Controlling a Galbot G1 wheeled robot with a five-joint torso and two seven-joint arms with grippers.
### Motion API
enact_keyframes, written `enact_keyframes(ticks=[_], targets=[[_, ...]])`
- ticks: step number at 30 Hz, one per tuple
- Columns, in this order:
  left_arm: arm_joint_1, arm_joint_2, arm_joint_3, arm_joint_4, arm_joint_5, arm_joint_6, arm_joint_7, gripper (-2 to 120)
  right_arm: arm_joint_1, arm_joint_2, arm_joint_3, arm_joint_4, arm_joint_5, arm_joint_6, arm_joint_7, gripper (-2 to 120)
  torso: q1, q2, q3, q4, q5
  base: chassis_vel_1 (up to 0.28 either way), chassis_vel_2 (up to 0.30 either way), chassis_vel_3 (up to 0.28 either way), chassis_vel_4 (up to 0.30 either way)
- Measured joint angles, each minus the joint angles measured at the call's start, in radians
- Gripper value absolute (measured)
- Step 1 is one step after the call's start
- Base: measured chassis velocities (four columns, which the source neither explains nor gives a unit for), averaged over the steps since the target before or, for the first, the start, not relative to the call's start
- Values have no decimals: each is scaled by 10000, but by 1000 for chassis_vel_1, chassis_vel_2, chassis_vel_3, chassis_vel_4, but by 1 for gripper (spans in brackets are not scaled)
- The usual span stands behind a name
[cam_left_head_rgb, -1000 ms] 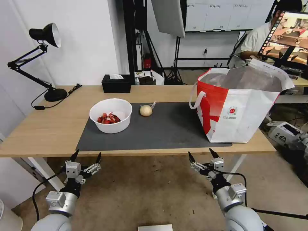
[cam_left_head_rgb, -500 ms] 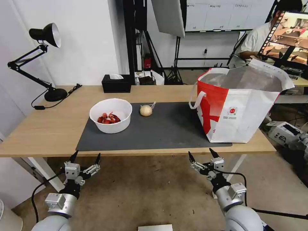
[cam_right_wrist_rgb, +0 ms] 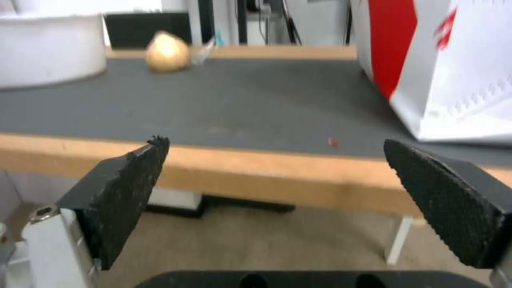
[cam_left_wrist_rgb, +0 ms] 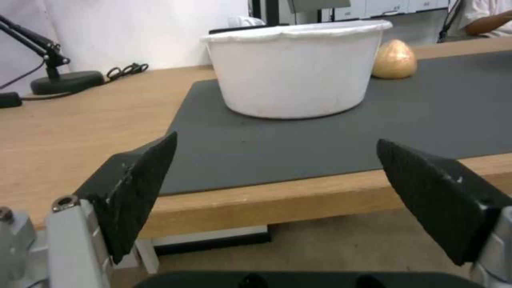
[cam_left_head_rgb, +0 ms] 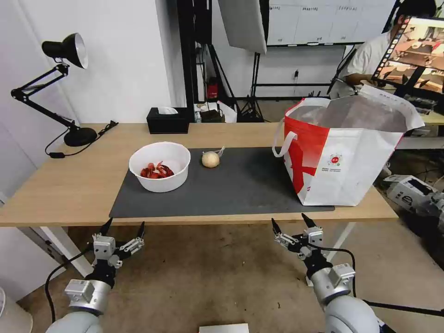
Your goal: Pick up the trash from the table and place it into the takeout bag.
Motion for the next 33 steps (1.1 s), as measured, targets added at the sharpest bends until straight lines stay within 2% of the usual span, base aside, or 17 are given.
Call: enact_keyframes(ticks=[24, 28, 33], targets=[[-15, 11, -49, 52, -39, -16, 14, 100, 518, -14, -460, -181, 53, 215, -94, 100, 0, 0, 0, 1, -3, 0, 0, 0, 0], [-12, 11, -55, 53, -40, -22, 18, 100, 936, -154, -733, -168, 280, 170, -90, 100, 0, 0, 0, 1, -3, 0, 0, 0, 0], [12, 8, -60, 45, -40, -29, 27, 100, 2219, -518, -1387, -49, 919, -314, -100, 100, -1, 0, 0, 1, -3, 0, 0, 0, 0]])
